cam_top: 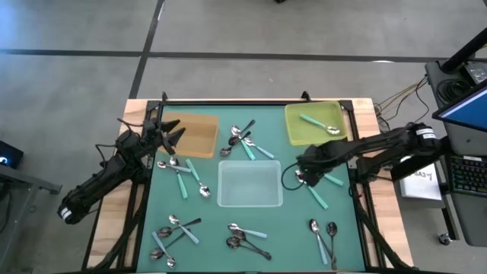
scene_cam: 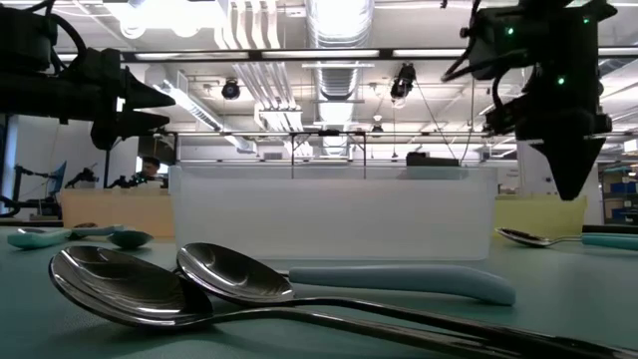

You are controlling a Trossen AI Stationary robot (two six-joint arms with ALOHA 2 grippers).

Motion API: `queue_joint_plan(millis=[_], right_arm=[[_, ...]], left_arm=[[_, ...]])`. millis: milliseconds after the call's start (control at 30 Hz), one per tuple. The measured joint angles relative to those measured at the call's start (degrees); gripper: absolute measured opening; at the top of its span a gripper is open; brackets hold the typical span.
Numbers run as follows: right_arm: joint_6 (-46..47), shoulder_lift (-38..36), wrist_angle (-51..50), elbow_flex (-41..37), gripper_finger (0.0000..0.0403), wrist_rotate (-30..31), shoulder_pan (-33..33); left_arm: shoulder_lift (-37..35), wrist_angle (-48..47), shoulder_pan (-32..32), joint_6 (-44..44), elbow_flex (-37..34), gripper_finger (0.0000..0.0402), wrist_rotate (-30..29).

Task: Sort silverware by color (type)
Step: Put the light blue spoon into the yellow bin

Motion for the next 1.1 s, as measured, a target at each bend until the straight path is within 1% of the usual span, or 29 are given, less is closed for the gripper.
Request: queue_joint_plan(millis=[100, 333, 433, 567, 767, 867, 1000, 1100], right_arm=[[-2.4, 2.0, 1.4, -0.1, 0.0114, 0.0, -0.6], [-4.7, 7.2, 2.8, -0.4, 0.0094, -0.7, -1.9], [-5.9, 9.5, 4.1, -0.7, 0.0088, -2.0, -1.9], [-7.6, 12.8, 5.2, -0.7, 0.0086, -1.8, -2.3], [-13.0, 17.4, 6.0, -0.7, 0.0086, -2.2, -4.8], [-15.2, 19.0, 6.8, -0.7, 0.0069, -3.3, -6.0], [-16.1, 19.1, 7.0, -0.6, 0.0025, -4.7, -6.8], [-16.1, 17.3, 7.0, -0.6, 0.0019, -4.9, -6.8]], left_arm=[[0.0, 0.0, 0.0, 0.0, 0.0, 0.0247, 0.0], [0.0, 0.0, 0.0, 0.0, 0.0, 0.0247, 0.0], [0.0, 0.0, 0.0, 0.0, 0.0, 0.0247, 0.0], [0.0, 0.0, 0.0, 0.0, 0.0, 0.0247, 0.0], [0.0, 0.0, 0.0, 0.0, 0.0, 0.0247, 0.0], [0.0, 0.0, 0.0, 0.0, 0.0, 0.0247, 0.0], [0.0, 0.0, 0.0, 0.0, 0.0, 0.0247, 0.0], [0.0, 0.0, 0.0, 0.0, 0.0, 0.0247, 0.0]])
